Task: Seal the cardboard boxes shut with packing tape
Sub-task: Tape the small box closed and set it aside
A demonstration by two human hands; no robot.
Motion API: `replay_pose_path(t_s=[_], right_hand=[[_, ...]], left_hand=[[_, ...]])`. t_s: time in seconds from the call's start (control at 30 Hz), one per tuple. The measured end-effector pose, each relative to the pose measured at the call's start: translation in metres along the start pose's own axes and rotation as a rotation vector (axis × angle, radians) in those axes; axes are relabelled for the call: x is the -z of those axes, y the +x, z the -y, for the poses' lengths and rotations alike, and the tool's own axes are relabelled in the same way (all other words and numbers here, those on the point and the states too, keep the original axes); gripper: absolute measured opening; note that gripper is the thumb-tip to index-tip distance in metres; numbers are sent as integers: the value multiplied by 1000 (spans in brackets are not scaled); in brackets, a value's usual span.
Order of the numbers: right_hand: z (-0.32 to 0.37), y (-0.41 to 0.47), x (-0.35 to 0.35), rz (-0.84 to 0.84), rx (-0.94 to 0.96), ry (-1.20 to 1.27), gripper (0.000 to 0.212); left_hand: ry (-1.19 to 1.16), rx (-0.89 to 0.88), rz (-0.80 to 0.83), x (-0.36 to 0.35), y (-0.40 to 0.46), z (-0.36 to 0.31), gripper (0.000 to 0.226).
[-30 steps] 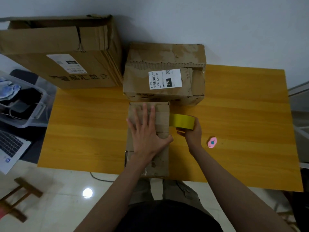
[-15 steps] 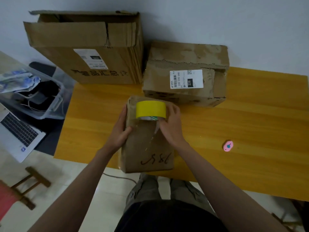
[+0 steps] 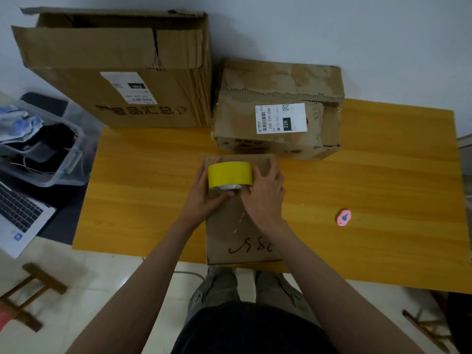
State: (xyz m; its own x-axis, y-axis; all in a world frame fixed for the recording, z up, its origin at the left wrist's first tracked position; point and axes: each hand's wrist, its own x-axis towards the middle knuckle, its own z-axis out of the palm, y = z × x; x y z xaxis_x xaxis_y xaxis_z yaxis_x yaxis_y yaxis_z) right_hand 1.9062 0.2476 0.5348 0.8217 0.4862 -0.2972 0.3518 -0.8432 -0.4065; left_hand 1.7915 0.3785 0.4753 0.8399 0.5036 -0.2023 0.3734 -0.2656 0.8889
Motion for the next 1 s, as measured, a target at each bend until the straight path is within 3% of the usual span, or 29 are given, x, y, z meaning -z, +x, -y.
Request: replay_pose_path(t_s=[0.2,0.47,0.67,1.0], right_hand=[[-17,5,15,-103,122,15,34],[-112,20,69,-444,130,203,32],[-150,33,70,-350,297,133,63],[-167,49,51,-297,344,150,50]], left_hand=[[44,8,-22,-1,0,-5,91],[50,75,10,0,-2,-9,91],[35,89,30,1,-1,-10,92],[37,108,22,1,-2,-14,92]])
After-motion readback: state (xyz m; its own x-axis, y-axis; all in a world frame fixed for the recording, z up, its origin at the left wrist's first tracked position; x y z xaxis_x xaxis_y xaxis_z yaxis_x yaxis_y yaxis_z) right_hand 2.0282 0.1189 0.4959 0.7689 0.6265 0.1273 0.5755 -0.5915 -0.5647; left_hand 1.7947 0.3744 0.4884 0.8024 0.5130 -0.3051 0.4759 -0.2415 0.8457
